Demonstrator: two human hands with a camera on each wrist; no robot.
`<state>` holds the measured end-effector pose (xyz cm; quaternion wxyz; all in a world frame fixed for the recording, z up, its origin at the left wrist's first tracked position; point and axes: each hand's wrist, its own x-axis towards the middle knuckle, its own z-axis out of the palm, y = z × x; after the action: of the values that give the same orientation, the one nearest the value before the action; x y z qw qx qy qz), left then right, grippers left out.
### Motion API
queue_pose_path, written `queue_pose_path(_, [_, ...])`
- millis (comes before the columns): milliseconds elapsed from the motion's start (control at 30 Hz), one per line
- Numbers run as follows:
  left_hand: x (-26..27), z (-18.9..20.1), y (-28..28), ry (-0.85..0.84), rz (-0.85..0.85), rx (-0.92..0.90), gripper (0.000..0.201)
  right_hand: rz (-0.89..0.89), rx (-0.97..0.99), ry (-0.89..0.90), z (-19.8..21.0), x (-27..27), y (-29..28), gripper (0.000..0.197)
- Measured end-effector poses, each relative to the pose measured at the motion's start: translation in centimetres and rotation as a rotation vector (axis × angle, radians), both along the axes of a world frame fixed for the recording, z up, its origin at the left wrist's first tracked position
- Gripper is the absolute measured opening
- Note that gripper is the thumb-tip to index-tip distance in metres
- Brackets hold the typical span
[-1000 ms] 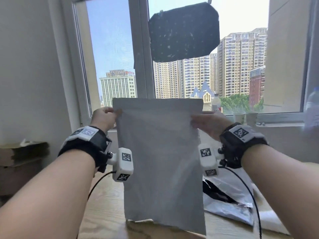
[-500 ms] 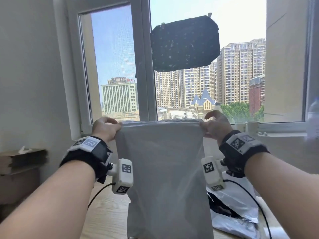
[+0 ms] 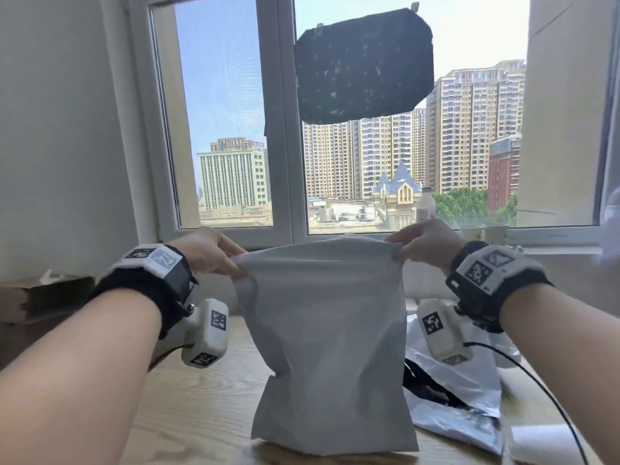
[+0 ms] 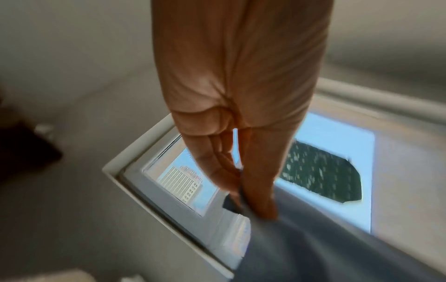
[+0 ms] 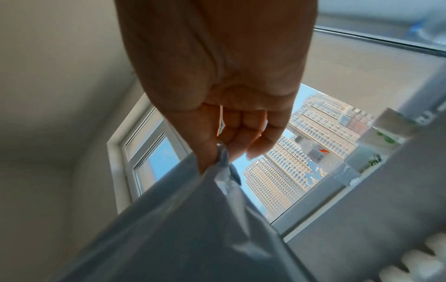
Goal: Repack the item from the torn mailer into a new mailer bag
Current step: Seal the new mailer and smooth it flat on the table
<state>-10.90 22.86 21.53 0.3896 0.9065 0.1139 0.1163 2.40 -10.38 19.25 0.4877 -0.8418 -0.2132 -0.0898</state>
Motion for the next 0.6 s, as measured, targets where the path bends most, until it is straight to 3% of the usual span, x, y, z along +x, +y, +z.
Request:
queue_pose_path(167, [2.3,-1.3,0.8,-0.133,0.239,0.340,0.007,-0.061,-0.104,-0.107,0.4,0.8,2.3,0.015])
queue_pose_path(367, [5.6,-2.3,2.2,-0.246,0.492,0.454,0.014,-0.138,-0.082,-0.126,0.5,3.4,6.3,0.010])
queue_pose_path(500, [6.2,0.0,2.6,-0.570,0.592,0.327,0.027,-0.114,0.253,-0.108,2.5,4.6,8.4,0.027])
queue_pose_path(600, [5.2,0.1,2.8,-0.709,0.579,0.276,0.029,-0.028,0.514,-0.076,2.7,3.8,8.7,0.025])
